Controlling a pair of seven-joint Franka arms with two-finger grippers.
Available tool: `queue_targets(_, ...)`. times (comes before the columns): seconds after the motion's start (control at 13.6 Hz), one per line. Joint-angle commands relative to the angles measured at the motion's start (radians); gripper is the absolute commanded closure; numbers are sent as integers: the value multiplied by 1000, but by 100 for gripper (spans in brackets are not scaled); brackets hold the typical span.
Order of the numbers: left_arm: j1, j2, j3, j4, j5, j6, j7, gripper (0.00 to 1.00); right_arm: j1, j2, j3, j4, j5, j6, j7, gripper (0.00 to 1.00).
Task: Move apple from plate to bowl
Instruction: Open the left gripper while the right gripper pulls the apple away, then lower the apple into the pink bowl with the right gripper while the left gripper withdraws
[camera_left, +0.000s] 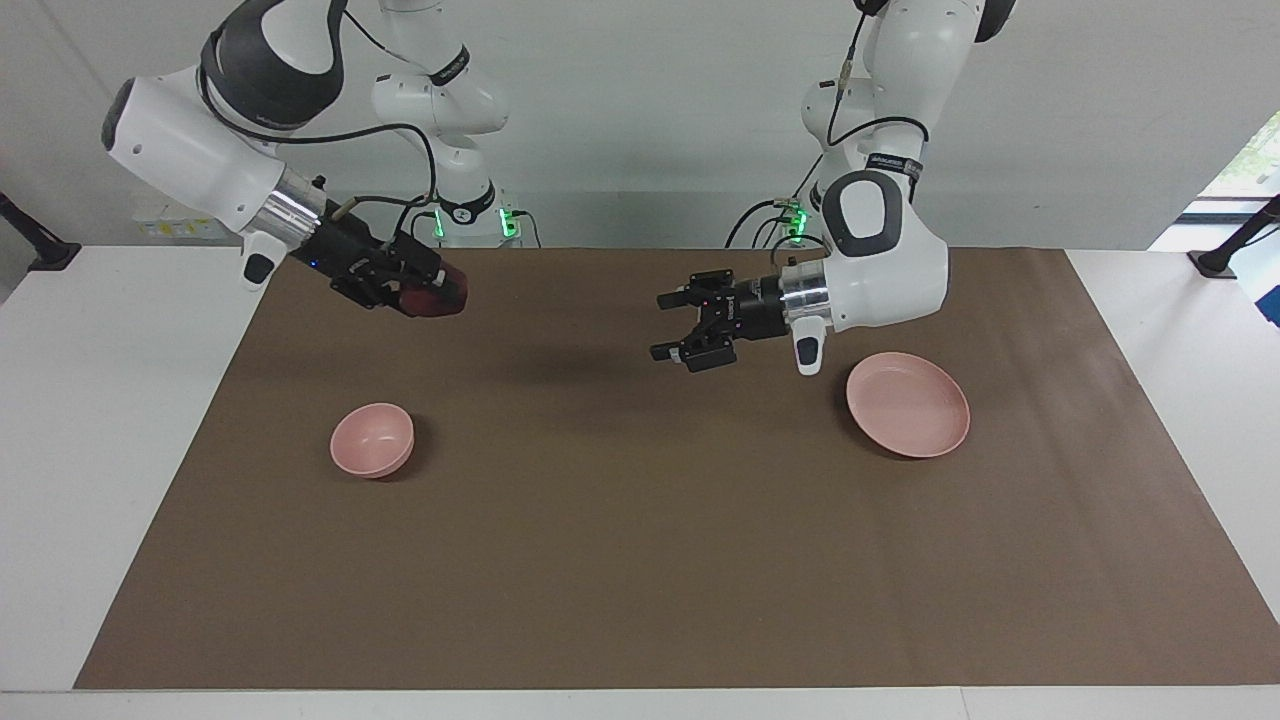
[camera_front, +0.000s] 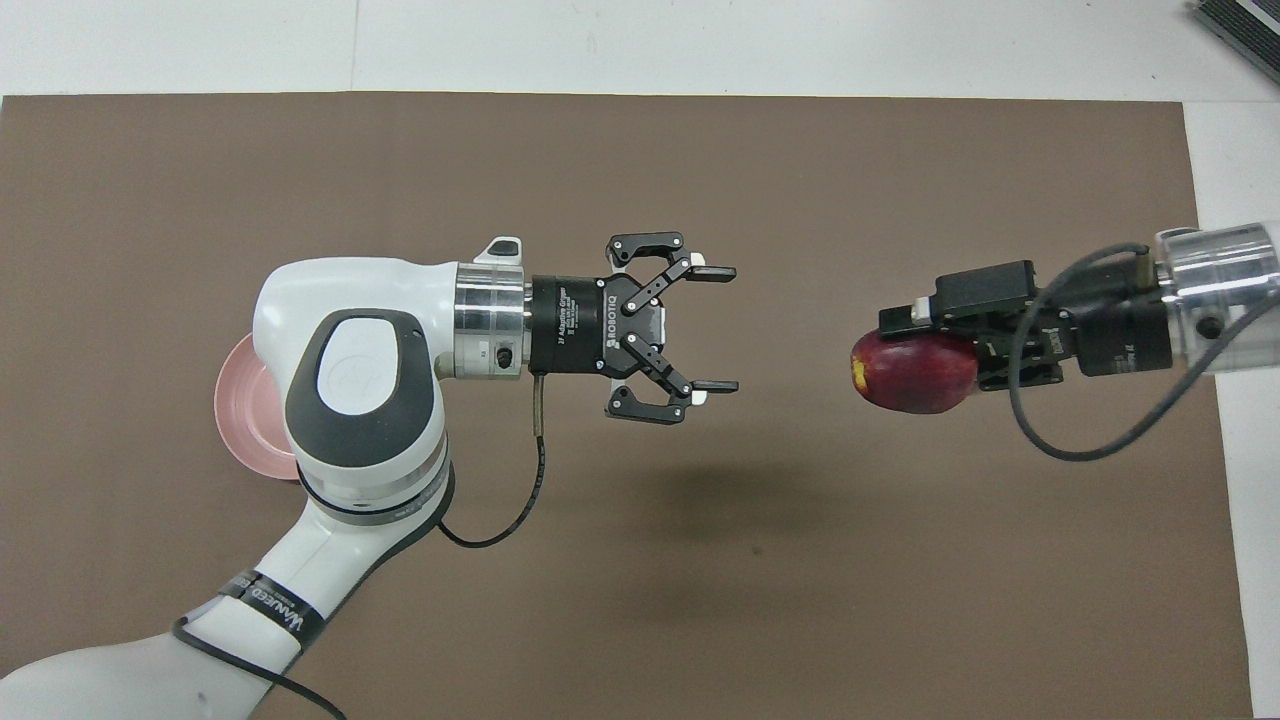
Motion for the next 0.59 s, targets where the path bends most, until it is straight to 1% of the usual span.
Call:
queue_targets(0.0,71,3,-5,43,145,-94,98,0,3,118,5,28,-124,135,-211,100)
queue_targets(0.07,79,3,-5,61,191,-119,143,0,9,134,7,28,-198,184,-237,100)
queue_targets(0.22,109,3,-5,75,295,-135,204,0,62,149,13,27,-468,269,-253,100)
queue_targets(0.29,116,2,-3,75,355,-145,240,0,64,158,15,25,-555,286,-289,100)
queue_targets(0.44,132,-3,-3,74,479,-191,359,0,64,186,13,25,-620,337,-348,100)
queue_targets(0.52,145,-9,-3,72,552,-213,439,0,58,212,13,22,-655,369,-357,100)
